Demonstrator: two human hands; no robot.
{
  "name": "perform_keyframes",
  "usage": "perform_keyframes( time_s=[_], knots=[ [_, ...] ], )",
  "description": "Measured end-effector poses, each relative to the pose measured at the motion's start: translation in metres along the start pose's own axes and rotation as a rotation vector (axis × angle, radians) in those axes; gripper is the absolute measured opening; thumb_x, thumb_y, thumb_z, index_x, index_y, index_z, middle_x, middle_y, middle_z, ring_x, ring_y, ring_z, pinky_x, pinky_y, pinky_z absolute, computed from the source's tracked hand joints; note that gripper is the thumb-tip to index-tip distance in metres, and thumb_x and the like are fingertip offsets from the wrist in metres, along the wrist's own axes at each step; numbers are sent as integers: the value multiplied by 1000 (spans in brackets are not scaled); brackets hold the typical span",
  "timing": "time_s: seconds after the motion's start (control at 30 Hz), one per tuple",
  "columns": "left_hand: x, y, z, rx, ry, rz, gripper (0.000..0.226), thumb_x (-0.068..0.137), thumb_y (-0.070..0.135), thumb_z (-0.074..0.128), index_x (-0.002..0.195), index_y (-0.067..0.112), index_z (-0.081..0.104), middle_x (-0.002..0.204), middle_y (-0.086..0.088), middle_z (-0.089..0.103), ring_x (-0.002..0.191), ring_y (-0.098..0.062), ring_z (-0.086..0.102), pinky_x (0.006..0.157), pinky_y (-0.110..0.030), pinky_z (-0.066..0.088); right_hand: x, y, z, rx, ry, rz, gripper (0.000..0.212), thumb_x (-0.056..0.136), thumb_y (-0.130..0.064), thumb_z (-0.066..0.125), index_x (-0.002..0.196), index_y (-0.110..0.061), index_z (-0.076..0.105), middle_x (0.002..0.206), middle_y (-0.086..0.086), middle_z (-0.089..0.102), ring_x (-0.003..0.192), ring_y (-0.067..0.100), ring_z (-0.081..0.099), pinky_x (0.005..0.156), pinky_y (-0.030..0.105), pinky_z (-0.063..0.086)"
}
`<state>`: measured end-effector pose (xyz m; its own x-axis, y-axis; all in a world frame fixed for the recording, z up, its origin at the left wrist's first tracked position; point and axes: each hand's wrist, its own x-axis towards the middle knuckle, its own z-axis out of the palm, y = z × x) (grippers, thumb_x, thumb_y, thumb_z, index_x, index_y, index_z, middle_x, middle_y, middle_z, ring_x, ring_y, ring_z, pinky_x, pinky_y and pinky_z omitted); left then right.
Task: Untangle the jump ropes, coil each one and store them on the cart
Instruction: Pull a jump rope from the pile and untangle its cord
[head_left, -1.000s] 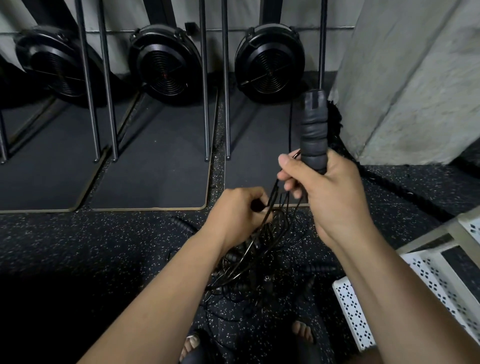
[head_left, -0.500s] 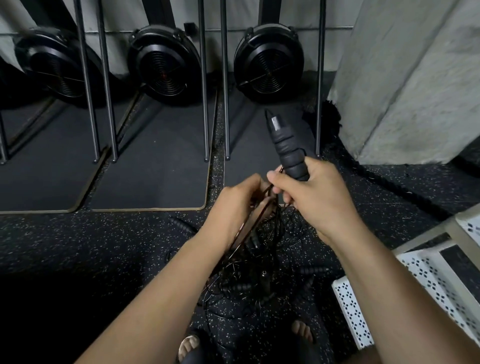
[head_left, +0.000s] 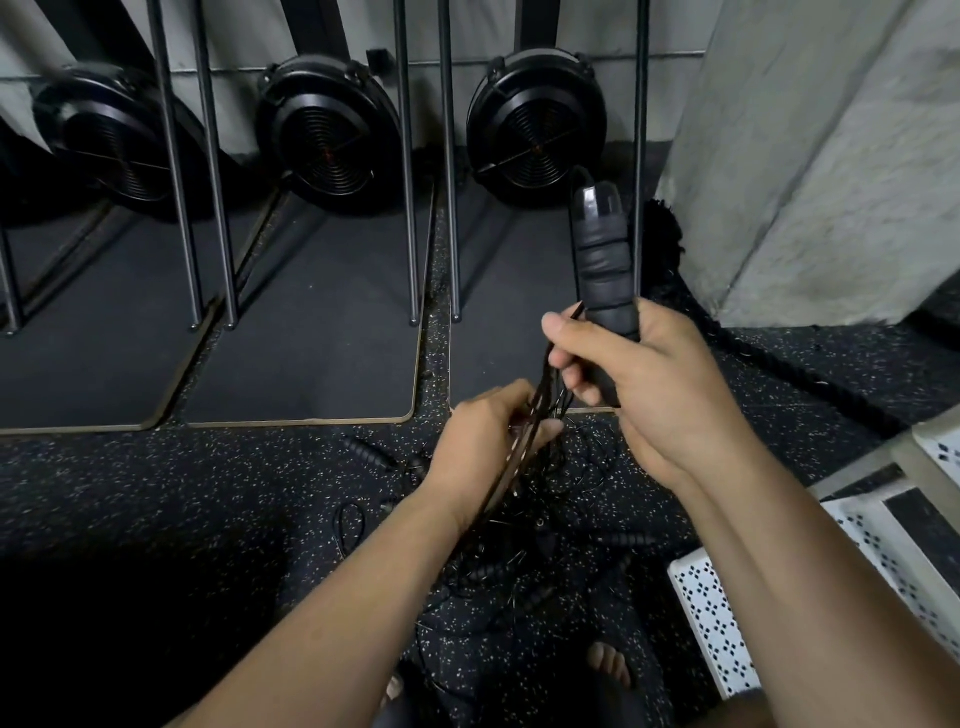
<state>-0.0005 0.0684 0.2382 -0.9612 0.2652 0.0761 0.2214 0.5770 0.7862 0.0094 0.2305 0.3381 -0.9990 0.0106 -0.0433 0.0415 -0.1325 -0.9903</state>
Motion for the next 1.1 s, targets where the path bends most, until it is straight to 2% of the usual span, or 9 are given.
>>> perform_keyframes(
  time_s=[0.1, 0.2, 0.37, 0.47, 0.53, 0.67, 0.8, 0.9, 1.1],
  knots=[
    [1, -2, -2, 86, -16, 32, 10, 96, 27, 69, 106, 25, 68, 93, 4, 74, 88, -21, 71, 80, -41, 58, 1, 1, -2, -37, 51, -31, 10, 94, -16, 80, 92, -13, 71, 73, 5, 73, 62, 15, 59, 52, 25, 41],
    [2, 0, -8, 194, -71, 39, 13, 94, 16, 63, 103, 24, 67, 90, 1, 75, 87, -27, 71, 76, -38, 56, 2, 2, -5, -74, 107, -53, 11, 94, -16, 80, 91, -14, 71, 72, 4, 73, 62, 14, 60, 53, 24, 43],
    [8, -2, -16, 323, -217, -74, 38, 101, 5, 58, 108, 38, 76, 84, 8, 72, 80, -17, 71, 75, -28, 54, 2, -1, -9, -36, 188, -144, 9, 96, -13, 78, 92, -9, 71, 69, 2, 72, 58, 13, 57, 52, 24, 41],
    [2, -15, -9, 405, -381, -169, 34, 102, 0, 51, 114, 23, 73, 95, -5, 68, 101, -33, 71, 84, -31, 54, 3, -11, -14, 29, 193, -203, 9, 98, -13, 76, 93, -7, 71, 70, 2, 71, 60, 14, 58, 53, 24, 43],
    [-3, -19, -8, 281, -431, -200, 34, 102, 3, 53, 122, 21, 73, 107, -14, 72, 109, -39, 71, 94, -40, 60, 4, -13, -14, 52, 164, -197, 9, 99, -12, 75, 93, -7, 71, 71, 3, 70, 62, 15, 59, 54, 25, 44],
    [3, -11, -25, 221, -315, -170, 35, 103, 29, 68, 135, 43, 68, 101, 13, 78, 76, -1, 75, 74, -22, 61, 4, -8, -11, 43, 148, -151, 10, 98, -13, 75, 98, -5, 71, 73, 3, 70, 63, 15, 60, 54, 25, 45],
    [5, 10, -24, -28, -136, 21, 33, 99, 26, 75, 130, 37, 71, 105, 17, 77, 95, 0, 72, 95, -24, 56, 4, -7, -9, 39, 113, -116, 7, 98, -13, 75, 94, -9, 70, 72, 3, 70, 62, 14, 60, 54, 24, 46],
    [5, 11, -15, -76, -84, 123, 22, 97, 26, 79, 116, 34, 76, 104, 14, 74, 98, -9, 71, 94, -33, 56, 2, -6, -3, 81, 59, -101, 7, 97, -11, 75, 95, -9, 69, 72, 4, 68, 61, 15, 58, 54, 25, 46],
    [5, 3, -12, -83, -85, 79, 4, 98, 31, 78, 101, 29, 78, 97, 12, 78, 89, -14, 74, 86, -38, 58, 3, -7, -4, 159, 41, -97, 5, 98, -15, 75, 96, -13, 71, 75, 2, 67, 65, 16, 58, 58, 26, 47]
  ],
)
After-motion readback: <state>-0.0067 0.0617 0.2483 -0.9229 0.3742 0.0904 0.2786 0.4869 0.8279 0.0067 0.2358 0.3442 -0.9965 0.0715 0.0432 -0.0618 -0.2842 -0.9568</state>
